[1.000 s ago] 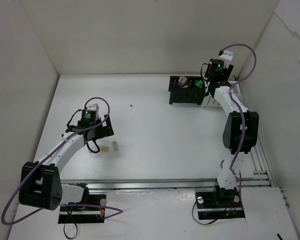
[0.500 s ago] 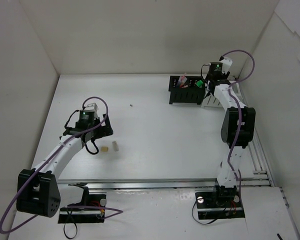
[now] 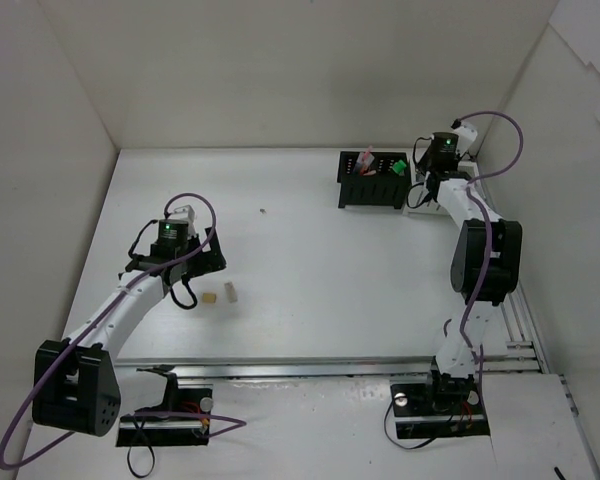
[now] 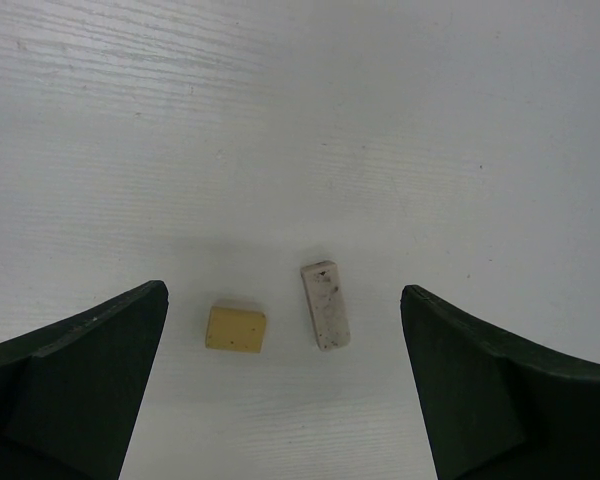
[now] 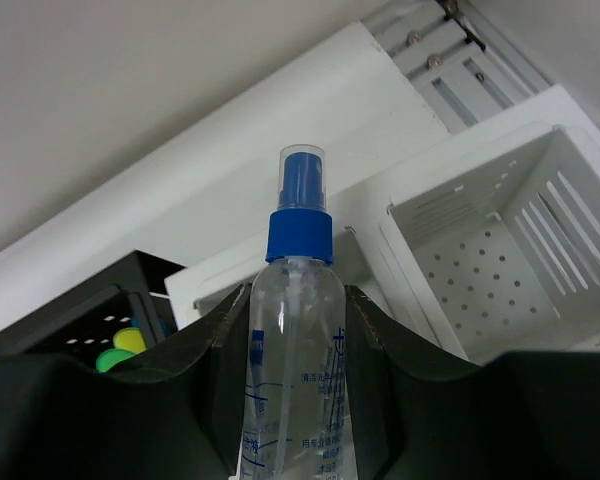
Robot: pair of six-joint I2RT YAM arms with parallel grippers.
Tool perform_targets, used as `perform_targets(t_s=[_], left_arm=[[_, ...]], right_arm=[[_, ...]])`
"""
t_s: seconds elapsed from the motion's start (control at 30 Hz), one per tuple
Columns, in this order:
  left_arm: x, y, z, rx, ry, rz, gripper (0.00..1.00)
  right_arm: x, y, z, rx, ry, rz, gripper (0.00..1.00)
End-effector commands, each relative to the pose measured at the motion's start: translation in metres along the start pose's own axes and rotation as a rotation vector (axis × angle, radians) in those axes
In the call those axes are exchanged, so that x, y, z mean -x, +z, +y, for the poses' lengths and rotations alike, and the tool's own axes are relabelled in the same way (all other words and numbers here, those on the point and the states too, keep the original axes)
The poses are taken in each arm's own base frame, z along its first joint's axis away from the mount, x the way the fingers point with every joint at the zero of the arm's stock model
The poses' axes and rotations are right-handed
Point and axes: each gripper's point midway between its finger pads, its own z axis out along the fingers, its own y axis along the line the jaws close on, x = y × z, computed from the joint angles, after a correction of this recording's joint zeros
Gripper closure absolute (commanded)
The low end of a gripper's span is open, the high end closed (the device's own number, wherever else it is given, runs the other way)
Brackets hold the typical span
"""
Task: Sort the stationery into containers
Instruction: Place the stationery in the storage box.
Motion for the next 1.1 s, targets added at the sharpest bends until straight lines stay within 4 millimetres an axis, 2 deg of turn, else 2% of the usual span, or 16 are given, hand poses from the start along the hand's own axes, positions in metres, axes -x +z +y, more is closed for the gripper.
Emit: perform_targets(t_s=[0.0, 0.07, 0.2, 0.33, 0.43, 0.63, 0.83, 1.07], left_arm=[[0.022, -0.008, -0.008, -0.035, 0.006, -0.087, 0.03], [0.023, -0.006, -0.010, -0.045, 0.008, -0.084, 0.03], [0.027, -0.003, -0.014, -0.059, 0.012, -0.085, 0.03], [0.031, 0.001, -0.020, -0.085, 0.009, -0.091, 0.04], [0.035, 0.004, -0.021, -0.084, 0.007, -0.089, 0.03], [0.039, 0.006, -0.022, -0.078, 0.004, -0.086, 0.04], [0.039, 0.005, -0.025, -0.072, 0.015, -0.094, 0.04], [0.040, 0.006, -0.029, -0.077, 0.020, -0.096, 0.04]], right_arm=[[0.109, -0.047, 0.034, 0.151, 0.077, -0.324, 0.95], [0.116, -0.053, 0.036, 0.178, 0.045, -0.362, 0.96], [0.143, -0.065, 0.042, 0.216, 0.034, -0.483, 0.96], [0.151, -0.060, 0.049, 0.238, -0.051, -0.544, 0.95], [0.135, -0.038, 0.051, 0.236, -0.083, -0.542, 0.95], [0.111, -0.009, 0.047, 0.208, -0.136, -0.530, 0.94], [0.081, 0.009, 0.032, 0.153, -0.208, -0.488, 0.94], [0.062, 0.017, 0.016, 0.072, -0.260, -0.476, 0.89]])
